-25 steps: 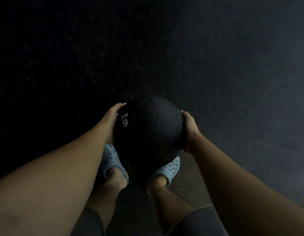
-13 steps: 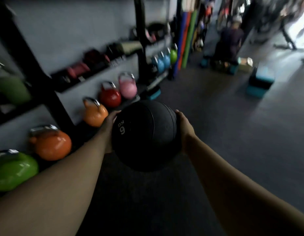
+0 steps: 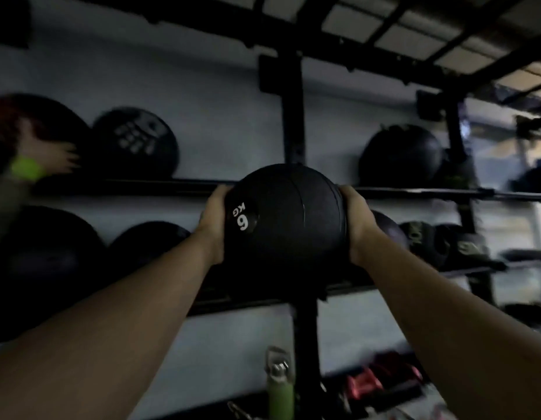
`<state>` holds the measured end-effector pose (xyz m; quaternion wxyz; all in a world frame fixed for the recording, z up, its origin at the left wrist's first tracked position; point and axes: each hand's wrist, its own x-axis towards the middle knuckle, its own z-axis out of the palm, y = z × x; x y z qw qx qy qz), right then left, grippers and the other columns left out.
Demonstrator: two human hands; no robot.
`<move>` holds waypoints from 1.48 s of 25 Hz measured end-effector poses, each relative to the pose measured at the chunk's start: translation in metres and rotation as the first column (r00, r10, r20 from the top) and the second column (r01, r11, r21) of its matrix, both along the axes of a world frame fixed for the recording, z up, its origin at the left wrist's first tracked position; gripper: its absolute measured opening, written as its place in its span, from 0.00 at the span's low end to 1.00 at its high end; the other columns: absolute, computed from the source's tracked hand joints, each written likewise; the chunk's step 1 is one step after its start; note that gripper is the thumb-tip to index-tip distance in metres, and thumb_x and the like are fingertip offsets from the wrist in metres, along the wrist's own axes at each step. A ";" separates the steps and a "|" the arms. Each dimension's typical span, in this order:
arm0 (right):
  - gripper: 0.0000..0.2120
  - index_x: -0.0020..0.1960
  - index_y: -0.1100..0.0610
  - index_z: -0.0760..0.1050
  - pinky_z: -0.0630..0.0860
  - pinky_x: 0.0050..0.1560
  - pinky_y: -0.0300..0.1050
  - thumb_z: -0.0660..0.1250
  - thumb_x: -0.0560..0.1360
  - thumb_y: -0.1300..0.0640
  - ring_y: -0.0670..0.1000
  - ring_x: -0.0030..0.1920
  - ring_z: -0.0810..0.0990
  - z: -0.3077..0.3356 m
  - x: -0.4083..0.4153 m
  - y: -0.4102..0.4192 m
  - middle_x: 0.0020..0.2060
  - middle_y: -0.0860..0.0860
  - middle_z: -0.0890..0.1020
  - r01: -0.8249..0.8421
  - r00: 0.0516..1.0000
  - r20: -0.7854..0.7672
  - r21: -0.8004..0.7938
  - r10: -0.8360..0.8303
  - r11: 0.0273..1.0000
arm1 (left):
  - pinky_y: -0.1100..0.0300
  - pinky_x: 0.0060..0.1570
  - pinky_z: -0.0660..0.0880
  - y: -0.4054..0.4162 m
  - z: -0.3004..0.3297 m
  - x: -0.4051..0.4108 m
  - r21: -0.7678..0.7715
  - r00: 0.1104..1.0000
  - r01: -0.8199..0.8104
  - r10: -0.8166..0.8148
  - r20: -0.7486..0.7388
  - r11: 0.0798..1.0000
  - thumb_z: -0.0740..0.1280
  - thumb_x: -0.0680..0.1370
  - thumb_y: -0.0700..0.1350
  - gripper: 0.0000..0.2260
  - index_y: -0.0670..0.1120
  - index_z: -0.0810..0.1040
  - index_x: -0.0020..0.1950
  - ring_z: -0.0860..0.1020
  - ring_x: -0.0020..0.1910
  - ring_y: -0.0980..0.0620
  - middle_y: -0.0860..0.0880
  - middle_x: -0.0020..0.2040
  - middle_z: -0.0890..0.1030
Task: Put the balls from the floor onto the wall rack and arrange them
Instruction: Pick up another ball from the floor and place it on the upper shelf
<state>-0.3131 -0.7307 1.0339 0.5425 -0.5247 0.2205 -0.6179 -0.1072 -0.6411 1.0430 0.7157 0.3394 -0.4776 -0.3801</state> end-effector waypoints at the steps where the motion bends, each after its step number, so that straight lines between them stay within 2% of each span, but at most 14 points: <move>1: 0.25 0.62 0.53 0.85 0.83 0.54 0.54 0.63 0.77 0.37 0.61 0.55 0.87 0.024 0.023 -0.007 0.53 0.56 0.90 -0.030 0.999 0.008 -0.044 0.031 0.999 | 0.58 0.38 0.82 -0.002 0.025 0.021 -0.042 0.999 -0.044 0.045 0.024 0.998 0.61 0.78 0.57 0.20 0.45 0.85 0.46 0.85 0.38 0.46 0.45 0.39 0.86; 6: 0.23 0.58 0.53 0.87 0.83 0.54 0.55 0.62 0.79 0.39 0.61 0.55 0.87 0.106 0.111 -0.050 0.52 0.56 0.89 -0.150 0.983 0.081 -0.179 0.166 0.972 | 0.58 0.42 0.80 -0.026 0.113 0.096 -0.170 0.977 -0.182 0.197 0.077 0.968 0.61 0.77 0.56 0.17 0.45 0.83 0.49 0.83 0.40 0.47 0.45 0.41 0.85; 9: 0.25 0.39 0.49 0.90 0.85 0.35 0.47 0.60 0.81 0.40 0.56 0.38 0.90 0.139 0.150 -0.096 0.39 0.52 0.91 -0.226 0.963 0.090 -0.250 0.255 0.942 | 0.59 0.36 0.82 -0.060 0.147 0.129 -0.209 0.963 -0.246 0.263 0.057 0.946 0.63 0.77 0.56 0.17 0.45 0.82 0.40 0.83 0.32 0.48 0.46 0.35 0.84; 11: 0.26 0.36 0.49 0.90 0.83 0.29 0.44 0.59 0.81 0.41 0.52 0.31 0.89 0.158 0.171 -0.131 0.35 0.51 0.90 -0.252 0.953 0.089 -0.296 0.290 0.921 | 0.60 0.30 0.81 -0.087 0.163 0.144 -0.257 0.947 -0.293 0.316 0.054 0.921 0.62 0.77 0.55 0.19 0.45 0.82 0.33 0.82 0.26 0.49 0.46 0.31 0.83; 14: 0.21 0.47 0.52 0.87 0.84 0.37 0.45 0.59 0.81 0.43 0.55 0.40 0.89 0.188 0.195 -0.178 0.39 0.52 0.91 -0.287 0.942 0.068 -0.350 0.329 0.892 | 0.62 0.26 0.79 -0.127 0.185 0.160 -0.314 0.929 -0.339 0.368 0.036 0.887 0.62 0.78 0.54 0.25 0.46 0.80 0.23 0.80 0.22 0.50 0.48 0.25 0.81; 20: 0.22 0.60 0.58 0.84 0.82 0.61 0.58 0.61 0.81 0.44 0.62 0.57 0.86 0.239 0.253 -0.267 0.57 0.60 0.88 -0.259 0.942 0.096 -0.405 0.323 0.877 | 0.62 0.32 0.76 -0.218 0.225 0.213 -0.402 0.918 -0.360 0.396 0.007 0.842 0.59 0.81 0.51 0.17 0.46 0.75 0.35 0.78 0.30 0.48 0.47 0.29 0.79; 22: 0.19 0.52 0.58 0.84 0.81 0.63 0.59 0.62 0.80 0.45 0.63 0.58 0.86 0.255 0.267 -0.283 0.56 0.61 0.87 -0.222 0.920 0.203 -0.435 0.335 0.873 | 0.60 0.34 0.75 -0.234 0.244 0.222 -0.469 0.872 -0.453 0.486 -0.057 0.758 0.60 0.82 0.48 0.15 0.46 0.78 0.39 0.79 0.33 0.49 0.47 0.35 0.82; 25: 0.17 0.40 0.57 0.83 0.82 0.58 0.59 0.62 0.79 0.50 0.61 0.51 0.85 0.279 0.282 -0.296 0.46 0.59 0.87 0.012 0.926 0.333 -0.498 0.178 0.867 | 0.60 0.36 0.80 -0.249 0.266 0.232 -0.645 0.772 -0.579 0.591 -0.235 0.499 0.65 0.80 0.44 0.13 0.46 0.81 0.36 0.84 0.30 0.54 0.50 0.34 0.86; 27: 0.16 0.39 0.58 0.84 0.82 0.56 0.59 0.62 0.77 0.53 0.61 0.47 0.84 0.287 0.296 -0.307 0.43 0.59 0.87 0.155 0.927 0.369 -0.549 0.071 0.821 | 0.58 0.42 0.83 -0.265 0.271 0.240 -0.728 0.675 -0.589 0.709 -0.204 0.351 0.67 0.78 0.42 0.14 0.46 0.84 0.32 0.86 0.36 0.51 0.47 0.35 0.88; 29: 0.13 0.44 0.55 0.84 0.80 0.54 0.47 0.61 0.79 0.54 0.56 0.49 0.82 0.286 0.318 -0.326 0.44 0.52 0.86 0.232 0.970 0.216 -0.666 -0.115 0.709 | 0.55 0.52 0.81 -0.290 0.269 0.254 -0.765 0.538 -0.557 0.842 -0.034 0.324 0.70 0.76 0.44 0.10 0.48 0.87 0.37 0.87 0.46 0.47 0.45 0.42 0.89; 30: 0.12 0.49 0.53 0.83 0.77 0.54 0.40 0.61 0.81 0.53 0.52 0.53 0.80 0.280 0.329 -0.334 0.48 0.49 0.84 0.185 0.977 0.068 -0.734 -0.201 0.654 | 0.56 0.55 0.80 -0.300 0.263 0.261 -0.757 0.454 -0.552 0.888 0.079 0.350 0.71 0.76 0.47 0.08 0.48 0.89 0.42 0.86 0.51 0.48 0.47 0.46 0.89; 32: 0.12 0.56 0.47 0.79 0.69 0.59 0.40 0.59 0.83 0.45 0.50 0.59 0.77 0.268 0.352 -0.350 0.57 0.46 0.80 0.014 0.961 -0.172 -0.753 -0.217 0.658 | 0.61 0.54 0.78 -0.319 0.253 0.280 -0.689 0.349 -0.589 0.902 0.256 0.423 0.70 0.79 0.51 0.10 0.48 0.88 0.52 0.83 0.54 0.52 0.52 0.51 0.87; 34: 0.13 0.56 0.45 0.76 0.68 0.61 0.43 0.58 0.82 0.40 0.50 0.60 0.77 0.265 0.362 -0.357 0.57 0.46 0.78 -0.023 0.964 -0.195 -0.740 -0.182 0.672 | 0.65 0.47 0.75 -0.327 0.250 0.293 -0.664 0.368 -0.599 0.890 0.270 0.449 0.69 0.79 0.53 0.11 0.48 0.87 0.52 0.82 0.51 0.54 0.54 0.48 0.86; 37: 0.13 0.59 0.43 0.75 0.65 0.58 0.38 0.58 0.82 0.40 0.47 0.58 0.74 0.268 0.362 -0.355 0.52 0.41 0.77 0.039 0.962 -0.146 -0.763 -0.230 0.645 | 0.63 0.47 0.76 -0.325 0.251 0.294 -0.675 0.386 -0.595 0.892 0.235 0.436 0.69 0.78 0.54 0.12 0.47 0.87 0.50 0.82 0.49 0.55 0.53 0.48 0.86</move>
